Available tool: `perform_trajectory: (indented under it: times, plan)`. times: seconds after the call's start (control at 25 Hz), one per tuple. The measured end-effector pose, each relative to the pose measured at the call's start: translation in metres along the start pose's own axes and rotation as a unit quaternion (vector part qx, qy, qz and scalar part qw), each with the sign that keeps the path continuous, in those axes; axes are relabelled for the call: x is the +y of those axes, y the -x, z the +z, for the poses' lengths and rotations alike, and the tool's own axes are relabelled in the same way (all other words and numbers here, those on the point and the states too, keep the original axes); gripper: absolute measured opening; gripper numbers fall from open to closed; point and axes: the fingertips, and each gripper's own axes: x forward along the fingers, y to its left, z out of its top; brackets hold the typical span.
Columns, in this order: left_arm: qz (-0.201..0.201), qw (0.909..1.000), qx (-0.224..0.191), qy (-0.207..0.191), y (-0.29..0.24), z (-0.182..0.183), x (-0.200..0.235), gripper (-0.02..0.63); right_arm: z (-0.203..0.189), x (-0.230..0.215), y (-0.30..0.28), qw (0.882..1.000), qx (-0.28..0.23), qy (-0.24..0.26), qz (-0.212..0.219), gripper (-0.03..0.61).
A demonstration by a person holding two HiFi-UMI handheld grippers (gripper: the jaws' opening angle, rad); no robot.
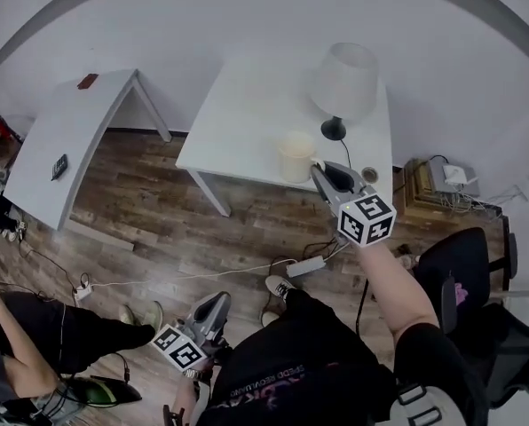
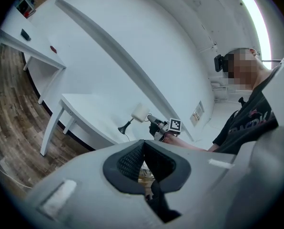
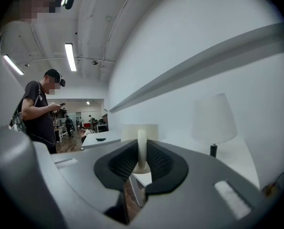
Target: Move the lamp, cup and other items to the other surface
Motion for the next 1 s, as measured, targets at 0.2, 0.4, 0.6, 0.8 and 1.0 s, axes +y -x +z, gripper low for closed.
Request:
perform_trajectory:
  times: [0.2,0.4,0.6,0.8,1.0]
  plan:
    - [-0.052,0.9975,0.048,0.003,-0.017,-0.030,-0.023,-0.005,-0.011,-0.024,0.077,0.998,-0.009,-0.014,-0.065,0.052]
    - [-0.093,0.9898,0.108,0.006,-0.035,-0.060,-0.045,-0.005,-0.024,-0.047,0.148,0.991,-0.015,-0.035,-0.129,0.052]
    - [-0.140,0.9801,0.140,-0.013,-0.067,-0.071,-0.073,-0.005,-0.032,-0.072,0.224,0.981,-0.025,-0.043,-0.187,0.052]
    - [-0.188,0.9665,0.175,-0.015,-0.111,-0.101,-0.110,-0.005,-0.030,-0.101,0.293,0.971,-0.033,-0.035,-0.233,0.052]
    - [-0.234,0.9494,0.210,-0.005,-0.164,-0.148,-0.169,-0.005,-0.034,-0.142,0.384,0.959,-0.025,-0.029,-0.281,0.052]
